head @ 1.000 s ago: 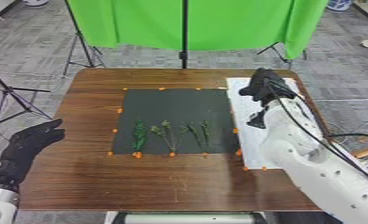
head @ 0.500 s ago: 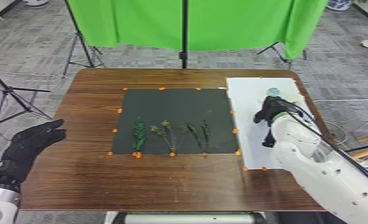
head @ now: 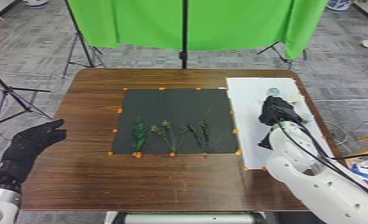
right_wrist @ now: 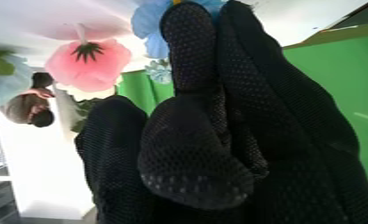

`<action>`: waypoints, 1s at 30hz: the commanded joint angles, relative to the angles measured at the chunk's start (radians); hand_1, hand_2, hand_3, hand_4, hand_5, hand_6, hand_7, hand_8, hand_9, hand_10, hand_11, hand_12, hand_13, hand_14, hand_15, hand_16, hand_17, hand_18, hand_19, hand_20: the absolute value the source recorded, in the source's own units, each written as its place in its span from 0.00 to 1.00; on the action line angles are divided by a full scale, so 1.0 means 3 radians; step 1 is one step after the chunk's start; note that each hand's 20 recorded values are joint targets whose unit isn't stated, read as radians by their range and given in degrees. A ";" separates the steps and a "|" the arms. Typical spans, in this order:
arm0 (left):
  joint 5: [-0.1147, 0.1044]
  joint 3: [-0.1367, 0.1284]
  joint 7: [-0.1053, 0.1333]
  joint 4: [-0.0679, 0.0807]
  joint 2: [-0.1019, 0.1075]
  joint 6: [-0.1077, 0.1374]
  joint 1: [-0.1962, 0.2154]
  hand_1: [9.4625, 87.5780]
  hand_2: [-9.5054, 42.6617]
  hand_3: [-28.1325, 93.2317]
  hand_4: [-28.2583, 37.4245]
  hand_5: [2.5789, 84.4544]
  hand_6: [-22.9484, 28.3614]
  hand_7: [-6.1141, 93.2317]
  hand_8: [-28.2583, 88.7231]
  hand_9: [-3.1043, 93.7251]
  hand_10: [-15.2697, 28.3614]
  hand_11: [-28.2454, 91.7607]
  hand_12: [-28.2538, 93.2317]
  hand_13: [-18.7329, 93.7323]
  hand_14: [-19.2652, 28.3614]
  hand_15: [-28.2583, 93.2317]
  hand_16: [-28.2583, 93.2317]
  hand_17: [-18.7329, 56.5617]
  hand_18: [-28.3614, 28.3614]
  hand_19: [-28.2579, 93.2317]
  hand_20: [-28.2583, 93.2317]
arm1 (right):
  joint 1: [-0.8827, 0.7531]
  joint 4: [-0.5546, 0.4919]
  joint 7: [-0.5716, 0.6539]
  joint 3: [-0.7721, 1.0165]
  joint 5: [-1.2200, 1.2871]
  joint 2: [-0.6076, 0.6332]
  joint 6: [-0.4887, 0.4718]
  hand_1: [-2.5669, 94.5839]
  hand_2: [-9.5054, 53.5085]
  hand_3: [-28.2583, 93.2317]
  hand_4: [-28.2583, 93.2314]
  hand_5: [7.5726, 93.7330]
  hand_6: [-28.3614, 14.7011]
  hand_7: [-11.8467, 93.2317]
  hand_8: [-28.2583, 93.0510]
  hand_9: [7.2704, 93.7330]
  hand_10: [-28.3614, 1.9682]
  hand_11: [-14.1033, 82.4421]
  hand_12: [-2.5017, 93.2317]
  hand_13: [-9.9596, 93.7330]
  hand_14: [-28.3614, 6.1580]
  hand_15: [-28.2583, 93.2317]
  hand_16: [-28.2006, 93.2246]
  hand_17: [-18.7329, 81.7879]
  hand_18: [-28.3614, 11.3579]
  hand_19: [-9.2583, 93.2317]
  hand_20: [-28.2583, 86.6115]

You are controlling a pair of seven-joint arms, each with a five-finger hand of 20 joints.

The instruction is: Arrange flowers

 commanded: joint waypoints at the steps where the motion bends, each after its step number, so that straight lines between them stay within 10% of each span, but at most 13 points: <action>1: 0.0024 -0.0016 -0.0011 -0.0004 -0.0027 -0.0009 0.0051 0.25 0.23 0.77 0.11 0.55 0.56 0.15 0.19 0.52 0.69 0.37 0.31 0.51 0.79 0.36 0.21 0.35 0.76 0.38 0.37 | 0.0177 -0.0440 -0.0144 0.0194 -0.0085 0.0175 0.0216 0.73 0.00 0.66 0.15 0.82 0.55 0.35 0.37 0.98 0.60 0.29 0.52 1.00 0.87 0.78 0.45 0.90 0.47 1.00 0.73; 12: -0.0023 -0.0043 0.0050 0.0003 -0.0007 0.0048 0.0051 0.25 0.23 0.77 0.10 0.55 0.56 0.15 0.19 0.53 0.69 0.37 0.31 0.51 0.79 0.36 0.21 0.35 0.76 0.38 0.37 | 0.1299 -0.0575 -0.1093 -0.0831 0.0966 -0.0233 0.0501 0.72 0.00 0.66 0.15 0.82 0.55 0.36 0.37 0.98 0.60 0.29 0.52 1.00 0.87 0.78 0.46 0.90 0.48 1.00 0.73; 17: -0.0114 0.0075 0.0110 0.0040 0.0035 0.0235 -0.0047 0.22 0.30 0.77 0.07 0.56 0.56 0.15 0.19 0.53 0.70 0.37 0.31 0.52 0.79 0.37 0.21 0.37 0.76 0.39 0.38 | 0.1849 -0.0180 -0.1460 -0.1337 0.1379 -0.0746 0.0381 0.72 0.00 0.67 0.15 0.82 0.56 0.37 0.37 0.98 0.60 0.29 0.52 1.00 0.87 0.78 0.46 0.90 0.48 1.00 0.73; 22: -0.0200 0.0295 0.0155 0.0067 0.0101 0.0575 -0.0168 0.18 0.72 0.71 0.00 0.57 0.58 0.15 0.19 0.56 0.72 0.38 0.30 0.54 0.80 0.38 0.19 0.40 0.76 0.41 0.37 | 0.2130 0.0128 -0.1693 -0.1645 0.1420 -0.1149 0.0324 0.72 0.00 0.67 0.15 0.82 0.56 0.37 0.36 0.99 0.62 0.29 0.52 1.00 0.87 0.78 0.46 0.90 0.48 1.00 0.73; 25: -0.0211 0.0390 0.0167 0.0074 0.0122 0.0764 -0.0208 0.23 0.79 0.67 0.00 0.56 0.60 0.14 0.19 0.56 0.73 0.38 0.30 0.54 0.80 0.38 0.19 0.41 0.76 0.41 0.36 | 0.2207 0.0330 -0.1820 -0.1770 0.1494 -0.1350 0.0200 0.72 0.00 0.67 0.14 0.82 0.57 0.38 0.36 0.98 0.62 0.28 0.52 1.00 0.87 0.78 0.46 0.90 0.47 1.00 0.73; 30: -0.0209 0.0476 0.0165 0.0121 0.0134 0.0741 -0.0301 0.23 0.82 0.67 0.00 0.55 0.62 0.14 0.19 0.57 0.74 0.38 0.30 0.55 0.80 0.39 0.19 0.42 0.76 0.42 0.36 | 0.2185 0.0576 -0.1946 -0.1943 0.1466 -0.1565 0.0051 0.72 0.00 0.67 0.13 0.81 0.58 0.39 0.35 0.99 0.63 0.28 0.52 1.00 0.87 0.79 0.46 0.90 0.46 1.00 0.74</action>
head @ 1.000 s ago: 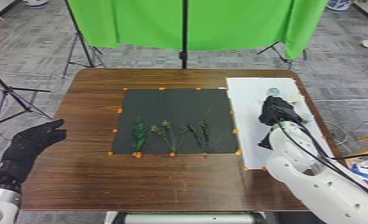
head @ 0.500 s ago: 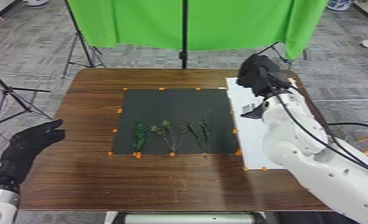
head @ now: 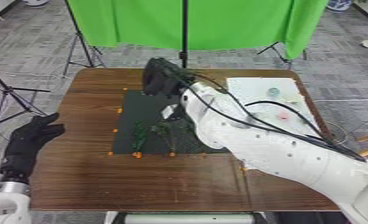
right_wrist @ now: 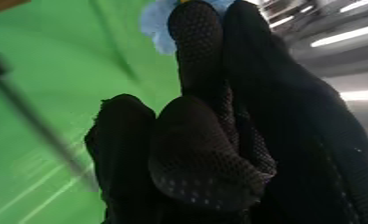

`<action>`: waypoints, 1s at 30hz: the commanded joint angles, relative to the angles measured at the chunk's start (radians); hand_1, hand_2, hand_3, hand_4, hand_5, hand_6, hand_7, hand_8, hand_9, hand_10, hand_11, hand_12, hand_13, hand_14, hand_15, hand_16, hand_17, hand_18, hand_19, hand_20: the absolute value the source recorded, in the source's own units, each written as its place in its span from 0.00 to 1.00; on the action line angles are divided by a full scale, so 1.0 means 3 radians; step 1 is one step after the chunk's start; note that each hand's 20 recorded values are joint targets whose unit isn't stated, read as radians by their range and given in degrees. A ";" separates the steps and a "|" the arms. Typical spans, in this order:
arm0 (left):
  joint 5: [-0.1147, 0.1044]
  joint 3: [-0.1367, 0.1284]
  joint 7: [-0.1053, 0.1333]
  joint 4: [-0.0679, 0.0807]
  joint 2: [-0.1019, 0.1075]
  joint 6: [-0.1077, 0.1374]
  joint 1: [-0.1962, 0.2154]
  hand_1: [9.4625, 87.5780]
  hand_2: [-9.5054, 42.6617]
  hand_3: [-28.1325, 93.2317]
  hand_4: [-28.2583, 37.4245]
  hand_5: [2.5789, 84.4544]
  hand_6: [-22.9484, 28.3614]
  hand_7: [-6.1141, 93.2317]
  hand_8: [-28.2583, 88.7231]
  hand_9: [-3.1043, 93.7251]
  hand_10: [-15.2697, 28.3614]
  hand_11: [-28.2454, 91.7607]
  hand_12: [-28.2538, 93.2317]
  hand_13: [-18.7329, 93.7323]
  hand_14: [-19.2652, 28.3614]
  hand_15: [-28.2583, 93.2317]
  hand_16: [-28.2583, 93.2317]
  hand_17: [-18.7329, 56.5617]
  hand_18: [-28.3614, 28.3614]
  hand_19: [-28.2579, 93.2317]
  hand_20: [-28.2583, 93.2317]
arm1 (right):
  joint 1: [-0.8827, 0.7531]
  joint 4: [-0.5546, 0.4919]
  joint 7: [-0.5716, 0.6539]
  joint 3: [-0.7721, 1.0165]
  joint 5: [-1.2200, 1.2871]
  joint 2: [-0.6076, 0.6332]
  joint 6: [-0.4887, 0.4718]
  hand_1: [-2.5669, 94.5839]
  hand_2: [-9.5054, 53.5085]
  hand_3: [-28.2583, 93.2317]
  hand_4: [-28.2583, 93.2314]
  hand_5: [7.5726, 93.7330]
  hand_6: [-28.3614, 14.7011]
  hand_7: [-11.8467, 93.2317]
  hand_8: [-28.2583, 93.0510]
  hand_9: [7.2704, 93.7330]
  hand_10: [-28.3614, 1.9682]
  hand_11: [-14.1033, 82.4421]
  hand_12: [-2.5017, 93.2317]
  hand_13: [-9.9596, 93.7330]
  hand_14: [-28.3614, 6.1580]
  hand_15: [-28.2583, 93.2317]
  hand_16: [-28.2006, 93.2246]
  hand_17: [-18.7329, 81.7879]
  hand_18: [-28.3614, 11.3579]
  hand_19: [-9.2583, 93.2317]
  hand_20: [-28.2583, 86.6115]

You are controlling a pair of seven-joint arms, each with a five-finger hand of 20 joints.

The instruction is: Arrange flowers

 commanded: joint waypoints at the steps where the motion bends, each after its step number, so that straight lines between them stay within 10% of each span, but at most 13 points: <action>1: -0.0032 0.0107 0.0002 0.0081 0.0017 -0.0020 -0.0131 0.22 0.82 0.67 0.00 0.55 0.62 0.14 0.19 0.57 0.74 0.38 0.30 0.55 0.80 0.39 0.19 0.42 0.76 0.43 0.36 | 0.0098 0.0257 -0.0242 -0.0223 -0.0038 -0.0520 -0.0226 0.72 0.00 0.67 0.13 0.81 0.58 0.39 0.35 0.99 0.63 0.28 0.52 1.00 0.87 0.79 0.46 0.90 0.46 1.00 0.75; 15: 0.0059 0.0152 -0.0026 0.0154 0.0054 -0.0323 -0.0299 0.19 0.81 0.70 0.00 0.56 0.62 0.15 0.18 0.57 0.74 0.39 0.30 0.55 0.80 0.39 0.19 0.41 0.77 0.43 0.35 | -0.0066 0.0614 -0.0278 -0.0465 -0.0118 -0.0682 -0.0260 0.71 0.00 0.68 0.10 0.80 0.60 0.40 0.33 0.99 0.66 0.26 0.50 1.00 0.87 0.81 0.45 0.90 0.43 1.00 0.79; 30: 0.0078 0.0185 -0.0006 0.0170 0.0040 -0.0336 -0.0325 0.19 0.80 0.71 0.00 0.57 0.62 0.14 0.18 0.57 0.74 0.39 0.30 0.55 0.80 0.39 0.19 0.41 0.77 0.43 0.35 | -0.0150 0.0765 -0.0208 -0.0480 -0.0079 -0.0734 -0.0263 0.69 0.00 0.70 0.10 0.78 0.63 0.41 0.32 0.99 0.67 0.25 0.48 1.00 0.87 0.81 0.46 0.89 0.42 1.00 0.79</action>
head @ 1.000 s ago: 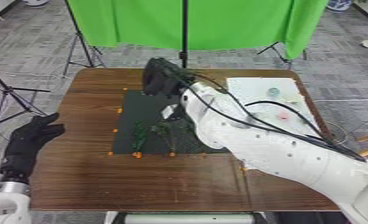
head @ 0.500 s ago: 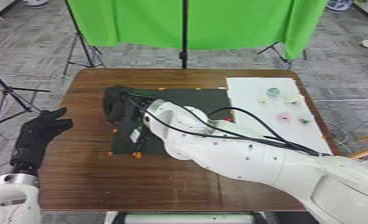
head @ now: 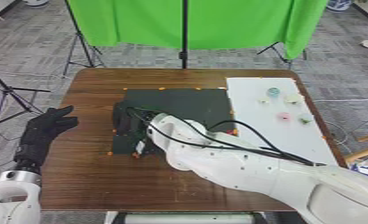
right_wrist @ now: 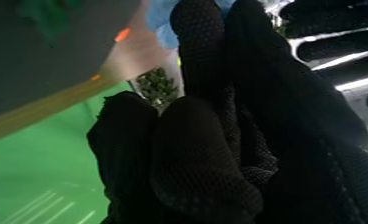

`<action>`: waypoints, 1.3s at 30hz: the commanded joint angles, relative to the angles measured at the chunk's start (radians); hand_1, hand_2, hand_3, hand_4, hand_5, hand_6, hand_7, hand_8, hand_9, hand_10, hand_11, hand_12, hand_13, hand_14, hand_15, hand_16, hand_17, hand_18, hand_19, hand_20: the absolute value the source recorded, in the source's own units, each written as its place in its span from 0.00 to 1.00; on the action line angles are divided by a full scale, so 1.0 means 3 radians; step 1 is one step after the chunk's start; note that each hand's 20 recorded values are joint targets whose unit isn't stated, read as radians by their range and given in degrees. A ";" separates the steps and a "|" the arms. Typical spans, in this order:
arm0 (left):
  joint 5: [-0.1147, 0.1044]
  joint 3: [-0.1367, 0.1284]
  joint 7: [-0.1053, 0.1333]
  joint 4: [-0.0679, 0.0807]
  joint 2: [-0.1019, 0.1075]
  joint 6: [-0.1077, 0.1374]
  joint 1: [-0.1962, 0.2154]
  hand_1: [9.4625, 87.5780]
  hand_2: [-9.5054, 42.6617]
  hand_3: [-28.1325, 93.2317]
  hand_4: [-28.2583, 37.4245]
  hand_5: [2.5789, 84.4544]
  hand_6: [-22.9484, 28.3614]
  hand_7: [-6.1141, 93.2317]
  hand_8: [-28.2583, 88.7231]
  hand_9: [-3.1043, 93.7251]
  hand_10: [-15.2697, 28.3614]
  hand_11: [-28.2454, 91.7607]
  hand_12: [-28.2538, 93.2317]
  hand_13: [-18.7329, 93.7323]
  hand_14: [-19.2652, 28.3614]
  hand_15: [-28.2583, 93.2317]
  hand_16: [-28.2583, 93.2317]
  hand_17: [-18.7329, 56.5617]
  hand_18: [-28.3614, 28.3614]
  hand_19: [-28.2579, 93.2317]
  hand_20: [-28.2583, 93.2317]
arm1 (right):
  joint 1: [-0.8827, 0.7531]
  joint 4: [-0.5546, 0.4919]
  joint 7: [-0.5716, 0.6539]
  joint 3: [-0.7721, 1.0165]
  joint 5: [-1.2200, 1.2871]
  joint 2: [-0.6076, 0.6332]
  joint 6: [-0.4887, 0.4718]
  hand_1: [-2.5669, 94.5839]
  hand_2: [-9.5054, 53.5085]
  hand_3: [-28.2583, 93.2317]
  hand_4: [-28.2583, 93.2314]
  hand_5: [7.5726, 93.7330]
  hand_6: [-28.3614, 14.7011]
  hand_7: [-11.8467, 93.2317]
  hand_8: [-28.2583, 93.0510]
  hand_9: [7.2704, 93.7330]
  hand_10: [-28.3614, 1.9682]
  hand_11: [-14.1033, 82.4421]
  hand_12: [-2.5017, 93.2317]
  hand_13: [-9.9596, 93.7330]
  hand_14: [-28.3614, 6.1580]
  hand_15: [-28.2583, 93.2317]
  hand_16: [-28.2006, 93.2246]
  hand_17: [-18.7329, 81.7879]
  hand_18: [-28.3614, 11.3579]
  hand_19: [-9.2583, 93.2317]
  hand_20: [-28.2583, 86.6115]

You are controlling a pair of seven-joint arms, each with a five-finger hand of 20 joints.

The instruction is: Arrange flowers

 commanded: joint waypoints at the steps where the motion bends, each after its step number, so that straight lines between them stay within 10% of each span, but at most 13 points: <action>1: 0.0026 0.0013 -0.0013 0.0010 -0.0012 -0.0039 0.0010 0.19 0.79 0.71 0.00 0.57 0.62 0.14 0.18 0.57 0.74 0.39 0.30 0.55 0.80 0.39 0.19 0.41 0.77 0.43 0.35 | 0.0006 0.0052 0.0024 -0.0010 -0.0034 -0.0060 -0.0007 0.69 0.00 0.70 0.10 0.77 0.63 0.41 0.32 0.98 0.68 0.25 0.48 1.00 0.86 0.81 0.46 0.89 0.42 1.00 0.79; 26: 0.0042 -0.0080 -0.0044 -0.0055 -0.0074 -0.0061 0.0132 0.18 0.66 0.72 0.00 0.56 0.61 0.14 0.19 0.56 0.74 0.38 0.30 0.54 0.81 0.39 0.19 0.40 0.77 0.43 0.35 | 0.0055 0.0030 0.0100 0.0008 -0.0460 0.0052 -0.0004 0.62 0.00 0.70 0.11 0.61 0.74 0.32 0.15 0.90 0.64 0.24 0.47 1.00 0.87 0.79 0.49 0.87 0.40 1.00 0.80; 39: 0.0052 -0.0186 -0.0067 -0.0142 -0.0104 -0.0050 0.0259 0.18 0.66 0.72 0.00 0.56 0.61 0.14 0.19 0.56 0.73 0.38 0.30 0.54 0.81 0.39 0.19 0.40 0.77 0.43 0.35 | 0.0218 -0.0458 0.0125 0.0172 -0.0589 0.0559 0.0391 0.54 0.00 0.75 0.10 0.63 0.70 0.33 0.24 0.85 0.63 0.30 0.40 1.00 0.85 0.78 0.49 0.87 0.39 1.00 0.80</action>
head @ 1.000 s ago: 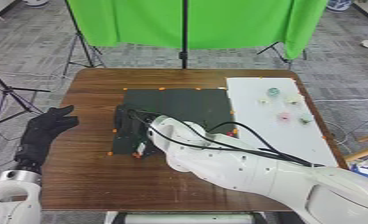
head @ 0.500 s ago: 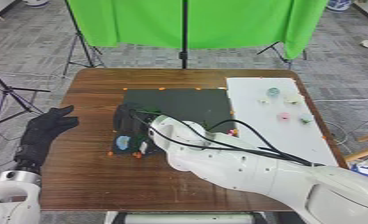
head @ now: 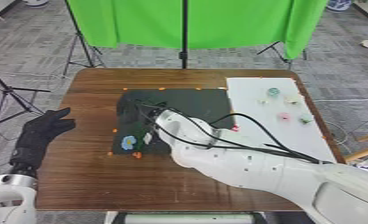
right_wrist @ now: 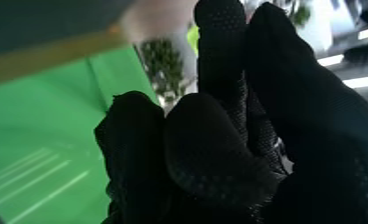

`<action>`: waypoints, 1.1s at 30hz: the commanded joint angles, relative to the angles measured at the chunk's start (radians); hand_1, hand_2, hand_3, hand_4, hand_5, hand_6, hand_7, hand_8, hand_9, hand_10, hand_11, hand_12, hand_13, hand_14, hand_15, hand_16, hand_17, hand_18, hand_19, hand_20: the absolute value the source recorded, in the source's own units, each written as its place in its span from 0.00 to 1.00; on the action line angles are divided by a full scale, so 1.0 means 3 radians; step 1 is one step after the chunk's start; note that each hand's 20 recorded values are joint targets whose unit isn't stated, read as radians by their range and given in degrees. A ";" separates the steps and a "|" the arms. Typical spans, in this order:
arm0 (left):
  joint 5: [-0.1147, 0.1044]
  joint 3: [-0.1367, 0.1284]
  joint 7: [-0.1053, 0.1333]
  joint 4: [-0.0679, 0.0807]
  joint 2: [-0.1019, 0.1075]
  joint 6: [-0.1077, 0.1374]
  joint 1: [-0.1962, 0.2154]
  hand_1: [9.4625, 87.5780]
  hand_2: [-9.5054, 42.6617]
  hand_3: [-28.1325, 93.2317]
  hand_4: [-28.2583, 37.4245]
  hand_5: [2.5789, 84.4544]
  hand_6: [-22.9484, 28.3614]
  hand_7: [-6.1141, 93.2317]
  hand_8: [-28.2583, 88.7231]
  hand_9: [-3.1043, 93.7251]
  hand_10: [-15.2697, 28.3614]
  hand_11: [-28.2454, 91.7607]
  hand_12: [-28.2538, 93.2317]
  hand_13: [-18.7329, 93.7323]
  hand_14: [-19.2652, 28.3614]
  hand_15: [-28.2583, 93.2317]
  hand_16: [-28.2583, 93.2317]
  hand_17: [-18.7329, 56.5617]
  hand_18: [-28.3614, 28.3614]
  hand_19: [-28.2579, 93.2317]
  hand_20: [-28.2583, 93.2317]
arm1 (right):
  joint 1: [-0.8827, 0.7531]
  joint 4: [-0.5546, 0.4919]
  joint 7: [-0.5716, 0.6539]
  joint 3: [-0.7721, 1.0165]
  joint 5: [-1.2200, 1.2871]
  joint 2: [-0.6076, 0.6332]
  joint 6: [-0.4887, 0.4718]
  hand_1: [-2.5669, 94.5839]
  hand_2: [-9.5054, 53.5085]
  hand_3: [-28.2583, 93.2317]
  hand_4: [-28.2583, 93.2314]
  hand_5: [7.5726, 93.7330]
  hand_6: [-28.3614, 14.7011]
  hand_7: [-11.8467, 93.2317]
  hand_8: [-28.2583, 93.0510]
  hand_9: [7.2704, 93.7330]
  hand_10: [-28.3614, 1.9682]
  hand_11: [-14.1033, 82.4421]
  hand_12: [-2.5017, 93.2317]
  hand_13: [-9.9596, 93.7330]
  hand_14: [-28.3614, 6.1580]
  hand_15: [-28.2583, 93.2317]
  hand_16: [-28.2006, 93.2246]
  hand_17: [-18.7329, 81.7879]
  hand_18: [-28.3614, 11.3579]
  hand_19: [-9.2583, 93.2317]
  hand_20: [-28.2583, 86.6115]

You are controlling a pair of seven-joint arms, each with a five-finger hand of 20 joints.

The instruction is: Arrange flowers

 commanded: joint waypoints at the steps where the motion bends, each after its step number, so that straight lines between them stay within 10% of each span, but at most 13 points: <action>1: 0.0030 -0.0085 -0.0064 -0.0069 -0.0054 -0.0008 0.0133 0.18 0.66 0.72 0.00 0.56 0.61 0.14 0.19 0.56 0.73 0.38 0.30 0.54 0.81 0.39 0.19 0.40 0.77 0.43 0.35 | 0.0139 -0.0474 0.0089 0.0291 -0.0251 0.0514 0.0020 0.52 0.00 0.76 0.10 0.63 0.70 0.33 0.24 0.84 0.61 0.31 0.38 1.00 0.85 0.78 0.49 0.87 0.39 1.00 0.80; 11: 0.0026 -0.0181 -0.0092 -0.0121 -0.0084 0.0019 0.0250 0.19 0.66 0.72 0.00 0.56 0.61 0.14 0.19 0.56 0.73 0.38 0.30 0.54 0.81 0.39 0.19 0.39 0.77 0.43 0.35 | -0.0683 -0.1374 0.0767 0.2005 -0.0588 0.1582 -0.0222 0.39 0.00 0.77 0.12 0.60 0.66 0.28 0.16 0.74 0.43 0.33 0.26 0.95 0.77 0.77 0.50 0.81 0.33 1.00 0.78; 19: 0.0037 -0.0181 -0.0120 -0.0123 -0.0091 -0.0025 0.0252 0.19 0.66 0.71 0.00 0.56 0.61 0.14 0.19 0.56 0.73 0.38 0.30 0.54 0.81 0.39 0.19 0.39 0.77 0.43 0.35 | -0.1367 -0.1310 0.1213 0.2648 -0.0788 0.1855 -0.0661 0.22 0.12 0.70 0.13 0.62 0.64 0.22 0.17 0.83 0.37 0.35 0.27 0.95 0.69 0.77 0.49 0.80 0.25 1.00 0.79; 33: 0.0056 -0.0214 -0.0156 -0.0134 -0.0112 -0.0089 0.0266 0.18 0.65 0.72 0.00 0.56 0.60 0.14 0.19 0.56 0.73 0.38 0.30 0.54 0.82 0.39 0.19 0.39 0.77 0.43 0.35 | -0.1985 -0.1015 0.1422 0.2995 -0.0608 0.1854 -0.0962 0.32 0.01 0.74 0.14 0.67 0.65 0.23 0.16 0.91 0.47 0.41 0.29 0.97 0.70 0.77 0.49 0.81 0.25 1.00 0.79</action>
